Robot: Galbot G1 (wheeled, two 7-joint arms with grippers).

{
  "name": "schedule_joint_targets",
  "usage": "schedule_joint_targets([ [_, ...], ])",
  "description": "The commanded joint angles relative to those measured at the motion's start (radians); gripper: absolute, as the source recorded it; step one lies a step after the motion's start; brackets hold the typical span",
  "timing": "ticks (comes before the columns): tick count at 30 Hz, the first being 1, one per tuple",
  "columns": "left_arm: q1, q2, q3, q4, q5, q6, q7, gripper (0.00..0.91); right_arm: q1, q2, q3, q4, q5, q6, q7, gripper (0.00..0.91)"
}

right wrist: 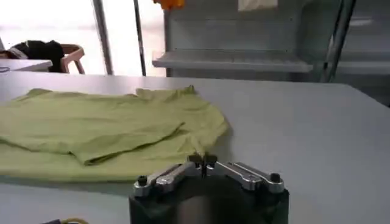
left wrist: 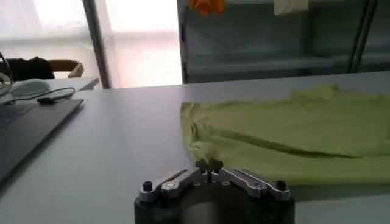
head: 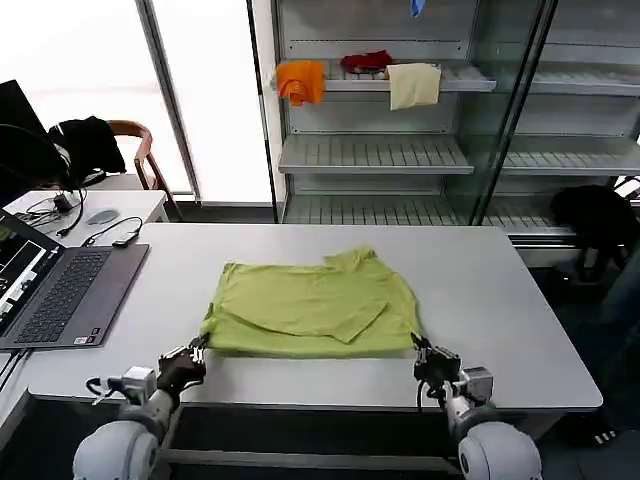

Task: Fold and organize the clothes.

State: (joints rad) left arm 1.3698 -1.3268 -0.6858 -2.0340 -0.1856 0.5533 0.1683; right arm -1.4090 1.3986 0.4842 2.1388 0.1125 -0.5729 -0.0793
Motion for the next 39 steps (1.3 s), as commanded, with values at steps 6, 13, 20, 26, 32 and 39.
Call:
schedule_joint_targets([
  [6,0.195,0.007,-0.076,-0.122,-0.067,0.017,-0.049,0.030,-0.141,0.009,-0.052,0.077,-0.067,-0.005,0.023,0.000],
  [13,0.203,0.005,-0.065,-0.116,-0.058,0.022,-0.080,0.907,-0.163,0.014,-0.059,0.082,-0.083,-0.004,0.030,0.907],
  [20,0.168,-0.016,-0.122,-0.155,-0.060,0.022,-0.096,0.907,-0.135,0.043,-0.031,0.130,-0.091,0.029,0.080,0.907],
  [26,0.045,-0.020,-0.166,-0.171,-0.148,0.022,-0.077,0.907,0.000,0.050,-0.016,0.144,-0.085,-0.007,0.068,0.907],
  [32,-0.121,-0.002,-0.084,-0.062,-0.145,0.023,-0.052,0.907,0.225,0.018,-0.082,0.009,0.027,-0.015,0.064,0.907],
  [39,-0.294,0.052,0.027,0.115,-0.111,0.027,-0.016,0.907,0.504,0.005,-0.167,-0.290,0.124,-0.018,0.102,0.907],
])
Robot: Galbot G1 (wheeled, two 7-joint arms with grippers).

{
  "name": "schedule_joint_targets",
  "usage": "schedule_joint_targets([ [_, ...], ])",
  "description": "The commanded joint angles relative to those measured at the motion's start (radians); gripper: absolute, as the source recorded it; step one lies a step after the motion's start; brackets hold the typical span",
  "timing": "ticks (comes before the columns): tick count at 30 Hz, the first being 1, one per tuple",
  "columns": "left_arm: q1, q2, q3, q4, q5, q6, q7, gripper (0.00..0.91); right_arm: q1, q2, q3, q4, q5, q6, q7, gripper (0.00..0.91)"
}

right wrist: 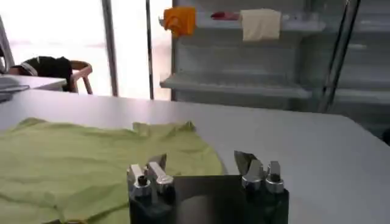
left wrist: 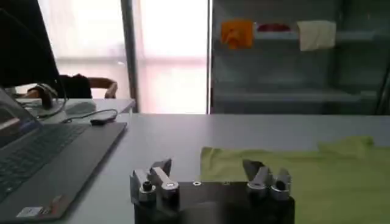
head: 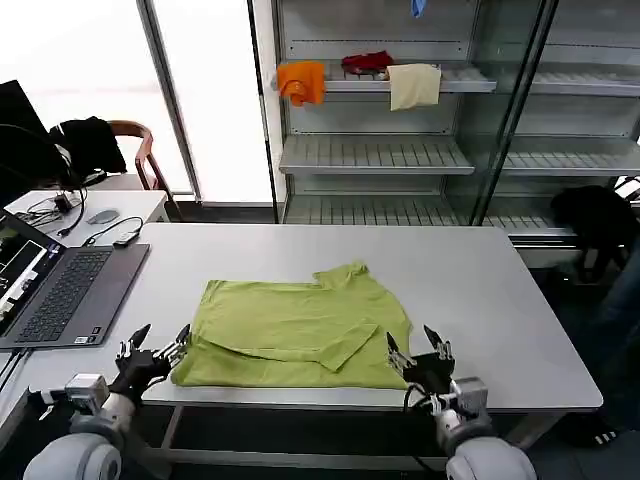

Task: Fold and organize the clothes.

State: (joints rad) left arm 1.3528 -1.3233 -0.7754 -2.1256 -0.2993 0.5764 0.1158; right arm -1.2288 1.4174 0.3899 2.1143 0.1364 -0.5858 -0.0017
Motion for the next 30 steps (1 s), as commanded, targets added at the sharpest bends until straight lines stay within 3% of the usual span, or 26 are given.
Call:
schedule_joint_targets([
  [1,-0.302,0.065,0.132,0.222,0.018,0.004,0.048,0.907,0.351,-0.010,-0.081,-0.303,0.105,-0.005,0.026,0.907],
  [6,-0.413,0.105,0.185,0.379,0.018,0.005,0.077,0.907,0.476,0.040,-0.094,-0.489,0.106,-0.003,0.028,0.907],
  [13,-0.507,0.103,0.223,0.538,0.051,0.004,0.099,0.907,0.571,0.131,-0.073,-0.692,0.046,-0.001,0.030,0.907],
  [30,-0.611,0.075,0.248,0.740,0.154,0.001,0.123,0.907,0.691,0.210,-0.039,-0.894,0.002,0.006,0.004,0.907],
])
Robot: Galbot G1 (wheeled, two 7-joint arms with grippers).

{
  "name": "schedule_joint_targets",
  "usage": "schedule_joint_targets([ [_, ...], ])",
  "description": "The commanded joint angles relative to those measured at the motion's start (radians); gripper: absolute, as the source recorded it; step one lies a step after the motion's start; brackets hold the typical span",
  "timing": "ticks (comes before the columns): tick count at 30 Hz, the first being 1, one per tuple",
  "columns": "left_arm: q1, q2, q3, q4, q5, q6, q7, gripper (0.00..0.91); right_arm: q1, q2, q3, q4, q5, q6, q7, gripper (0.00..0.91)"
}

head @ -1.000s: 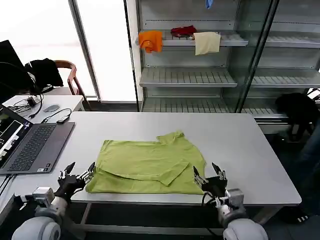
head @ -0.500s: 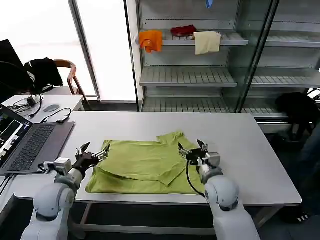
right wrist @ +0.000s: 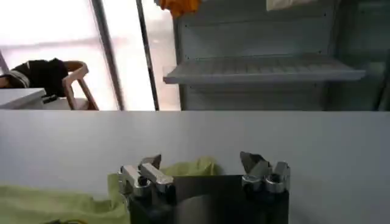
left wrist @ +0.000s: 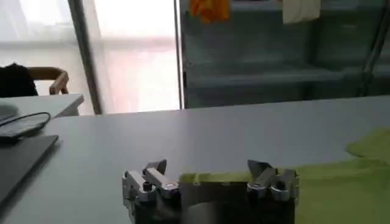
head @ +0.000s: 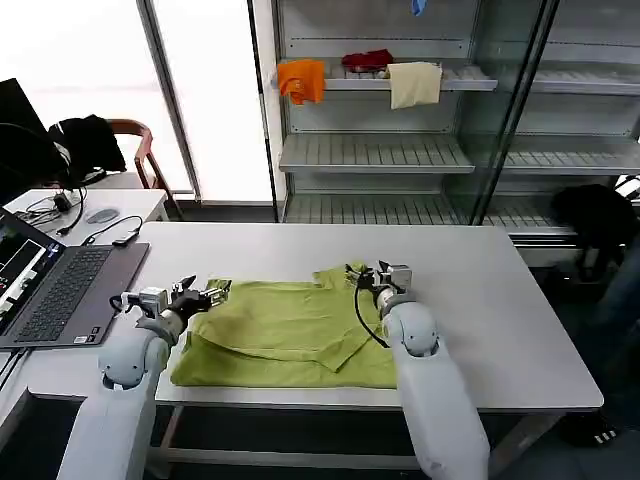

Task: Fold and organize the clothes.

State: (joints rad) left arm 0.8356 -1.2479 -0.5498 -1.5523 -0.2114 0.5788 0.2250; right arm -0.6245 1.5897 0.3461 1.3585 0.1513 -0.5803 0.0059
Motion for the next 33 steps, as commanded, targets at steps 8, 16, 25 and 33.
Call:
schedule_joint_targets([
  [8,-0.105,-0.007,0.019,0.212,0.083,-0.002,0.016,0.907,0.069,0.040,0.011,-0.137,-0.025,0.001,-0.012,0.907],
  [16,-0.113,-0.011,0.017,0.234,0.084,-0.002,0.019,0.796,0.061,0.037,0.013,-0.131,-0.037,0.001,-0.019,0.856],
  [25,-0.107,-0.016,0.017,0.235,0.088,-0.003,0.022,0.564,0.037,0.044,0.018,-0.127,-0.077,0.001,-0.036,0.443],
  [33,-0.101,-0.019,0.017,0.231,0.094,-0.003,0.030,0.121,0.027,0.041,0.012,-0.106,-0.087,0.002,-0.047,0.000],
])
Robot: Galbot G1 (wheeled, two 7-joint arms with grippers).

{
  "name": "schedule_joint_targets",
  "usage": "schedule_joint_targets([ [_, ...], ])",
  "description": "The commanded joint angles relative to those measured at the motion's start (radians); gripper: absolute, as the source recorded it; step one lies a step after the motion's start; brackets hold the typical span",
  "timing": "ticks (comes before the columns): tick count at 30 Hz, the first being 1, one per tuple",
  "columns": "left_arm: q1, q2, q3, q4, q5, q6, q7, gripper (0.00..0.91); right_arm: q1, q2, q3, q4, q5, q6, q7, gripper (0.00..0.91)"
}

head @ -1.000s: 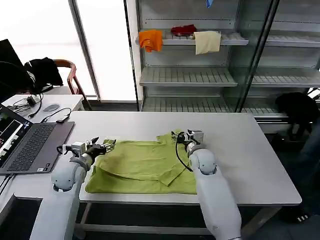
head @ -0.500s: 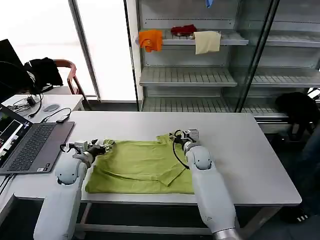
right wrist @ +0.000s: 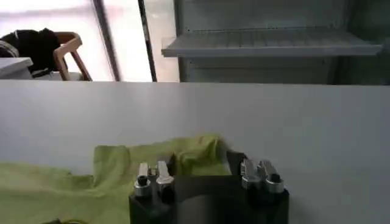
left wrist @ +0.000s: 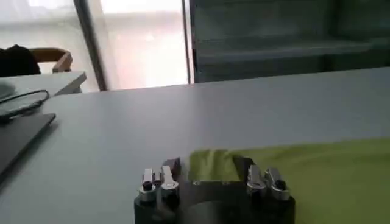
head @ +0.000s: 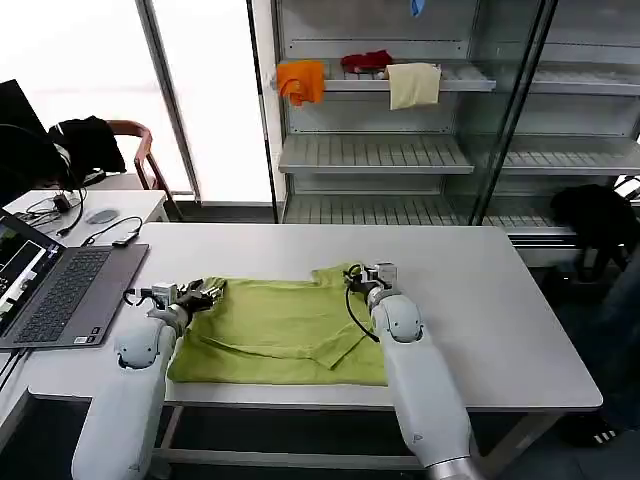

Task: Fold and organize the clothes.

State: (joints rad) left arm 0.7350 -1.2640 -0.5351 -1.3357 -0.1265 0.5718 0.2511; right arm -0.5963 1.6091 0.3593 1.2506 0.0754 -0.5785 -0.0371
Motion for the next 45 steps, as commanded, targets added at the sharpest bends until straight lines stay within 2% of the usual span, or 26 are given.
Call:
schedule_joint_targets([
  [1,0.002,-0.003,0.003,0.012,0.009,0.004,0.004,0.040,-0.001,0.021,-0.002,0.004,-0.012,0.000,-0.004,0.000],
  [5,0.009,-0.004,0.002,-0.001,0.009,0.004,0.006,0.010,-0.004,0.021,-0.003,0.017,-0.013,0.001,-0.004,0.000],
  [12,0.025,-0.002,-0.003,-0.050,-0.002,0.004,0.003,0.010,-0.012,0.011,-0.011,0.066,0.009,0.021,0.003,0.000],
  [23,0.070,0.019,-0.011,-0.170,-0.046,0.005,-0.006,0.010,-0.080,-0.044,-0.063,0.229,0.066,0.000,0.020,0.000],
  [45,0.250,0.065,-0.061,-0.409,-0.139,0.007,0.001,0.010,-0.265,-0.118,-0.093,0.492,0.070,-0.003,0.026,0.000],
])
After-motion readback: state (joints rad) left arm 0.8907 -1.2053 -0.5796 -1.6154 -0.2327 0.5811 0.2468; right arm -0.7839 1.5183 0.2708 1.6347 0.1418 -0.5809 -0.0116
